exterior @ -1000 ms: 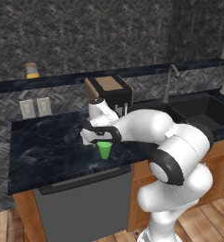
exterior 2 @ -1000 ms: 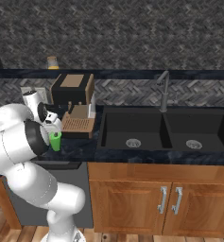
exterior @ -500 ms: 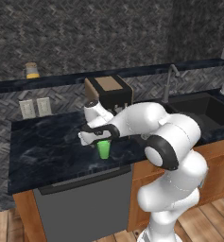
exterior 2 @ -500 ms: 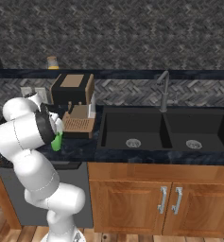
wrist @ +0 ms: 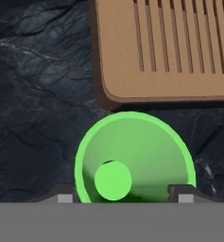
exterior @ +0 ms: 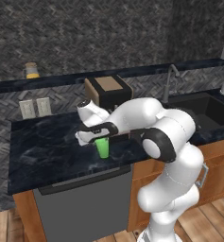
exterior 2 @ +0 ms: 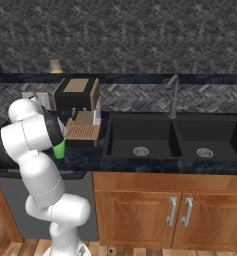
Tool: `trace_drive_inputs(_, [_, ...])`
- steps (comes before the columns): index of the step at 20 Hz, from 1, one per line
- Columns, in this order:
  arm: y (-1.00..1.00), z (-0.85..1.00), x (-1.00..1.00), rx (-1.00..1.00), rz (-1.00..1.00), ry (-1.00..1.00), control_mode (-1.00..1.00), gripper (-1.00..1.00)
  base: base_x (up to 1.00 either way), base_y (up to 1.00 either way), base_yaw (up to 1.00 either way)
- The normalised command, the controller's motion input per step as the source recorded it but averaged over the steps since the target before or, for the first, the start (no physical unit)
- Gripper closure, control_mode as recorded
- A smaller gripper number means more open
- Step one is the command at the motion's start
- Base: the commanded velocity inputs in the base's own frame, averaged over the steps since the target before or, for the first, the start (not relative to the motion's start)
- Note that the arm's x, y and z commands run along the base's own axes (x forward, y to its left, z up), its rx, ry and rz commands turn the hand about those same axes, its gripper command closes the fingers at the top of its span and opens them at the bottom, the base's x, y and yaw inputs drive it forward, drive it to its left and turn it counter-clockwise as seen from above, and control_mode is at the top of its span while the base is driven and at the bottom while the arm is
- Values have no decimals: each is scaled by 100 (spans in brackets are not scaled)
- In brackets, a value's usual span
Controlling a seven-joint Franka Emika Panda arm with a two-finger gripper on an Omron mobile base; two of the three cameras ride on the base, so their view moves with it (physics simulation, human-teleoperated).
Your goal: Place the pitcher and cup on the dining counter for serving.
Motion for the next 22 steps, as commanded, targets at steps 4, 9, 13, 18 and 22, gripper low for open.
trace_drive_inputs(4, [-2, -25, -38, 0, 0, 0, -100, 100, 0, 0, 0])
trace_drive_inputs(9, [0, -8, -2, 1, 0, 0, -100, 100, 0, 0, 0])
trace_drive_inputs(13, [0, 0, 0, 1, 0, 0, -100, 100, 0, 0, 0])
trace_drive_inputs(18, [0, 0, -2, 0, 0, -1, -100, 100, 0, 0, 0])
trace_drive_inputs(22, [0, 12, -21, -4, 7, -15, -100, 100, 0, 0, 0])
